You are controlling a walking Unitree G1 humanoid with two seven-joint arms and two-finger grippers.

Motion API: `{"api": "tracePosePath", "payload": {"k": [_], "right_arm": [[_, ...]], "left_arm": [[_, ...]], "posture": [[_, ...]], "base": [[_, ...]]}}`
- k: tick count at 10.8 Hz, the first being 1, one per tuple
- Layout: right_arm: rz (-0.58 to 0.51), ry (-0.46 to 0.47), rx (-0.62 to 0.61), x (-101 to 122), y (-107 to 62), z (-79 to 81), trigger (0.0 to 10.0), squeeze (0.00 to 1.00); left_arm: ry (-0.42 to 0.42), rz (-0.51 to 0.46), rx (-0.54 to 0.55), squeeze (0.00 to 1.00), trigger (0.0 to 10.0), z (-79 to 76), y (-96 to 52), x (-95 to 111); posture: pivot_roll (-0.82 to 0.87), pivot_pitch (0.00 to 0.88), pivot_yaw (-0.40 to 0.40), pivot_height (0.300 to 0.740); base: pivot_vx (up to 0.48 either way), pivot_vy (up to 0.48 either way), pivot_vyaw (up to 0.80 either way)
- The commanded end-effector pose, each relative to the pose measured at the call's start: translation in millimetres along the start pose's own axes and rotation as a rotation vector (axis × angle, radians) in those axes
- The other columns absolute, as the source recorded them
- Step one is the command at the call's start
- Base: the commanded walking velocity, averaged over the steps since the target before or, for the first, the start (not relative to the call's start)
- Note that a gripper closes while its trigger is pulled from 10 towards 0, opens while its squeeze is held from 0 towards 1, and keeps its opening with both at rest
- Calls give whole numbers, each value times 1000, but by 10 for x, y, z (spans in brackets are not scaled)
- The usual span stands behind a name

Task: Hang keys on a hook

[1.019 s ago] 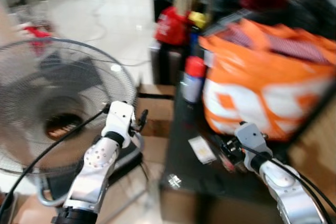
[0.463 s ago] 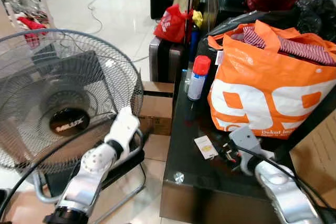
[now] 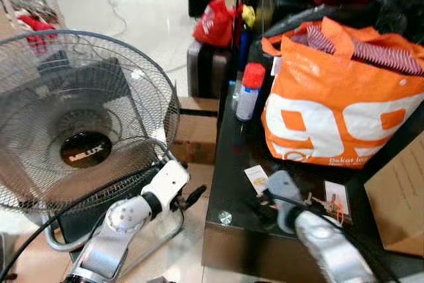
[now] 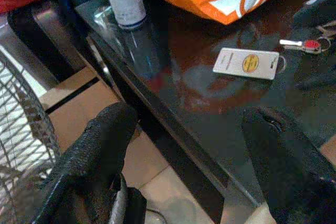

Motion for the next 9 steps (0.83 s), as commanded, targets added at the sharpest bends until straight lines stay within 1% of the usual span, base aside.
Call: {"api": "tracePosePath", "payload": {"k": [1, 2, 3, 4, 5, 6, 7, 9], "right_arm": [[52, 8, -91, -57, 99, -69, 10000, 0], [78, 48, -137, -96, 125, -108, 10000, 0], [108, 261, -171, -150, 146, -139, 10000, 0], [129, 333, -183, -187, 145, -147, 10000, 0], [160, 384, -206, -251, 149, -163, 10000, 0], [149, 426, -248, -251, 183, -217, 10000, 0], [118, 482, -283, -211, 190, -272, 8980, 0], [105, 544, -252, -154, 231, -251, 9569, 0]], "left_arm": [[-1, 4, 1, 0, 10000, 1, -32, 21], [-1, 6, 2, 0, 10000, 4, -42, 24], [-11, 9, 8, 0, 10000, 18, -69, 23], [-19, 11, 10, 0, 10000, 21, -79, 22], [-21, 18, 3, 0, 10000, 8, -86, 6], [-23, 21, -1, 0, 10000, -8, -85, 8], [-25, 21, -2, 0, 10000, -14, -81, 14], [-35, 20, -6, 0, 10000, -16, -82, 5]], "posture": [[-162, 110, -7, 740], [-162, 110, -7, 740], [-157, 128, -7, 740], [-158, 132, -7, 740], [-162, 147, -7, 740], [-165, 154, -9, 740], [-166, 158, -12, 740], [-164, 162, -15, 740]], "base": [[0, 0, 0], [0, 0, 0], [0, 0, 0], [0, 0, 0], [0, 0, 0], [0, 0, 0], [0, 0, 0], [0, 0, 0]]}}
Point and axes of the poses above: a point about 5 cm out from each wrist's last joint towards the gripper, its own y axis pointing out of the wrist towards the gripper, its own x axis along the axis of the wrist's last joint, z = x × y, the point moved 3 cm from there along y, pointing out of the wrist towards the gripper, and after that the axes turned 1 degree about -y, right-handed, at the moved point
